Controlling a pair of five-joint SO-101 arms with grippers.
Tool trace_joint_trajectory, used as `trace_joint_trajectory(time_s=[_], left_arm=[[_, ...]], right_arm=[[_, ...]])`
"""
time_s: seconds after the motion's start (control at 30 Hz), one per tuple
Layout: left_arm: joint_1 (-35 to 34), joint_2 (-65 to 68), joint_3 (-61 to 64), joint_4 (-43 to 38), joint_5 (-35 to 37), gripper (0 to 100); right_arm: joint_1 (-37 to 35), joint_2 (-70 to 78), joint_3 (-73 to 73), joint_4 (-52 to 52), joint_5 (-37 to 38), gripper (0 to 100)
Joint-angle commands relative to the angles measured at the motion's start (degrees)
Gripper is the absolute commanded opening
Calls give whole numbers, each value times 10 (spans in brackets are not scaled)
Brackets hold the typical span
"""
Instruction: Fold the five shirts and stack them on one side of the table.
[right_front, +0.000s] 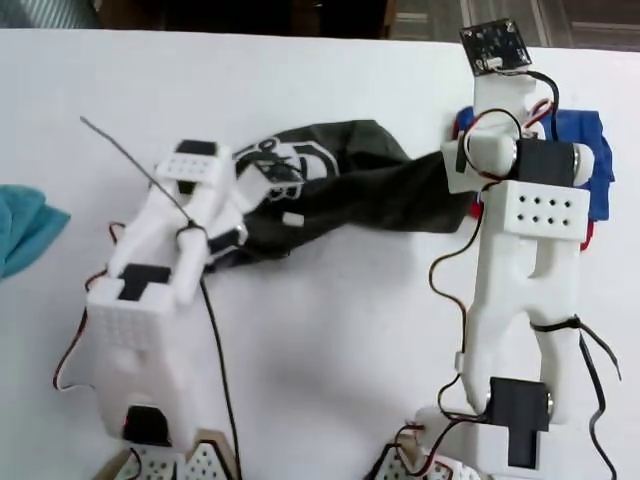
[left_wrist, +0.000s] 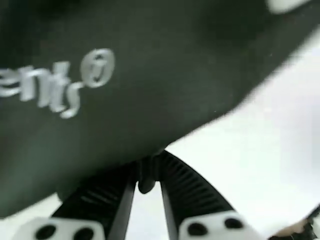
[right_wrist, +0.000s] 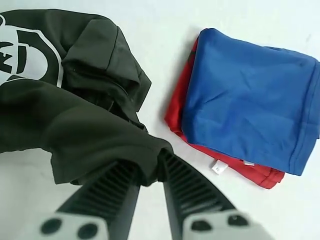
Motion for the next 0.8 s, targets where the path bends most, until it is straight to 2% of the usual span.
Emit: trace_joint_trajectory(time_s=[0.0, 0.13, 0.2, 0.43, 0.57, 0.77], left_arm=[[-22, -10, -52, 33, -2, 27], [-25, -10, -137, 134, -2, 27], [-25, -14, -176, 156, 3, 27], [-35, -143, -193, 156, 18, 27], [-50, -248, -192, 156, 19, 27], [-124, -379, -192, 154, 15, 27]], right_arm=[[6, -27, -4, -8, 4, 22], [1, -24, -4, -8, -2, 22], [-7, -23, -4, -12, -8, 22], [-46, -29, -14, -73, -22, 22], [-44, -33, -70, -62, -25, 22], [-46, -80, -158, -32, 0, 22]])
